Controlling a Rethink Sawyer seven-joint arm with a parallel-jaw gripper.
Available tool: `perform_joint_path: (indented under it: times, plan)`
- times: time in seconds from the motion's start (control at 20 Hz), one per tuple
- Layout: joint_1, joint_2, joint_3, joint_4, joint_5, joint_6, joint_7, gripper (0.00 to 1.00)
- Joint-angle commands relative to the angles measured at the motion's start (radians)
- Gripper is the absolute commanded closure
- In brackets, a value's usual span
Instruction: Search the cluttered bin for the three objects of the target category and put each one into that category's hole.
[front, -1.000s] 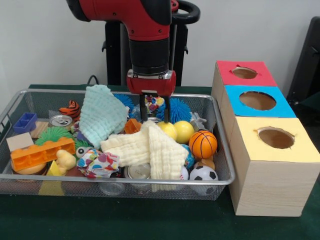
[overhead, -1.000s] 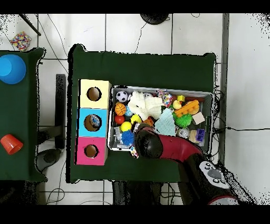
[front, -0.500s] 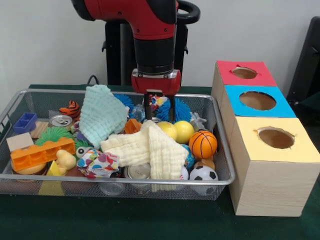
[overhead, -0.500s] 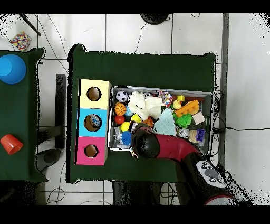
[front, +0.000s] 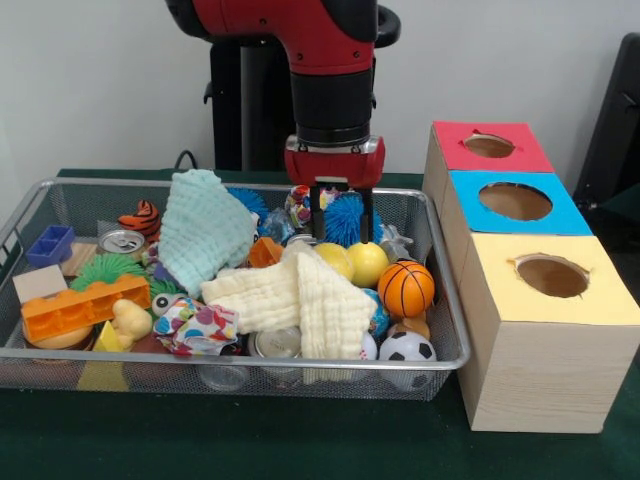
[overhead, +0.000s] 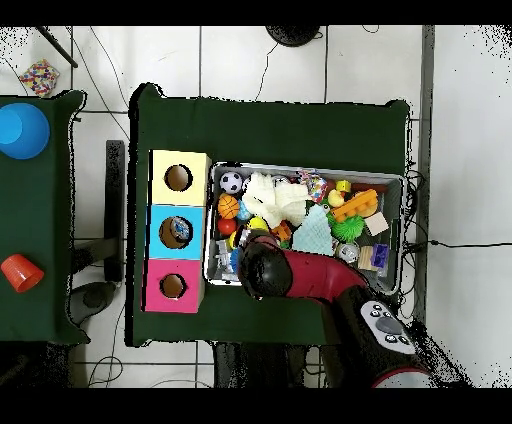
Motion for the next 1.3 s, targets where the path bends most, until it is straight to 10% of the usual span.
perform_joint_path:
  times: [0.05, 0.7, 1.3]
  plan:
    - [-0.028, 0.0, 0.063, -0.016, 0.048, 0.118, 0.097, 0.0]
    - [-0.001, 0.061, 0.024, -0.075, 0.003, 0.041, 0.079, 0.0]
    - [0.261, 0.028, -0.31, -0.117, 0.044, -0.034, 0.189, 0.0]
